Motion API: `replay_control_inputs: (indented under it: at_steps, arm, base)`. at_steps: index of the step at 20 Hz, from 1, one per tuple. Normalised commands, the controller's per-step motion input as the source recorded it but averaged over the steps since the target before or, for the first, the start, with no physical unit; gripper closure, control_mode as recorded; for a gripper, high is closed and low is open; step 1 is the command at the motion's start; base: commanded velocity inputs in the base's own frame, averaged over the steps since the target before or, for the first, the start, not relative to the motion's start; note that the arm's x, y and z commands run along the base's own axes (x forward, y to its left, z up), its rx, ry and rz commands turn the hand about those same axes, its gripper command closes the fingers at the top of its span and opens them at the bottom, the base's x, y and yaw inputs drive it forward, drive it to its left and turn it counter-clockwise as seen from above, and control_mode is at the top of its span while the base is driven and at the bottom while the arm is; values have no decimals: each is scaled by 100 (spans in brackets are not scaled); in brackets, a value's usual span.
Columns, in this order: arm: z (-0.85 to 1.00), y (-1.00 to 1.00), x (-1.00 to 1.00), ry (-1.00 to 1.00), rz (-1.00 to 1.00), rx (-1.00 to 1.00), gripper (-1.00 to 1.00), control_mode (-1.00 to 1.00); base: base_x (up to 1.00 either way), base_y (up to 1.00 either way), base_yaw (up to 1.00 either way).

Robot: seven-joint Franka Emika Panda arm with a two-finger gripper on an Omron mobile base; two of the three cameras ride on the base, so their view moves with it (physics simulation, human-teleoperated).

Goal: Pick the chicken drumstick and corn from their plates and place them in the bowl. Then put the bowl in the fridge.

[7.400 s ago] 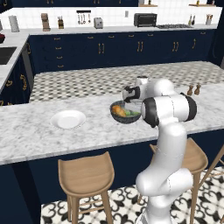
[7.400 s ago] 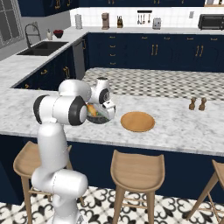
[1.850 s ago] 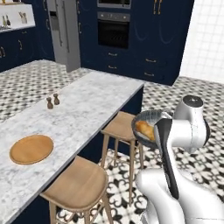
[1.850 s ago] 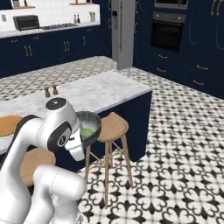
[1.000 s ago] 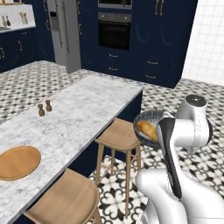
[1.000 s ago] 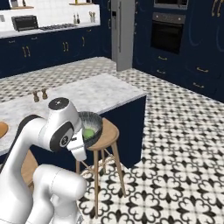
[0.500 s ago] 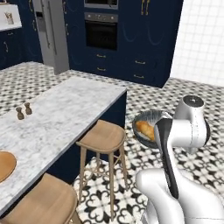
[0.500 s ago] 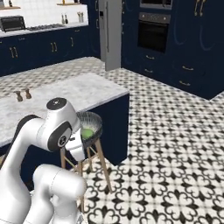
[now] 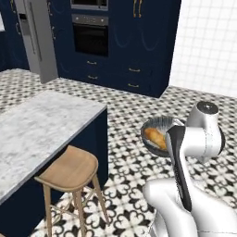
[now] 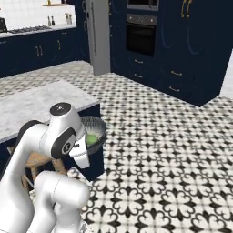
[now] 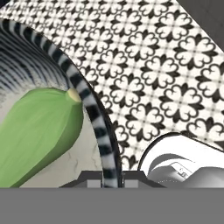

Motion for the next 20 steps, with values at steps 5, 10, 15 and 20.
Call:
replay_control_inputs:
  at_steps: [5,10,15,20]
  arm:
    - [0,0,0,0,0,0,100,100]
    - [0,0,0,0,0,0,100,100]
    - [0,0,0,0,0,0,100,100]
    - [0,0,0,0,0,0,100,100]
  base:
    - [100,-80,0]
    - [100,-86,0]
    - [100,-87,0]
    - [100,-76,1]
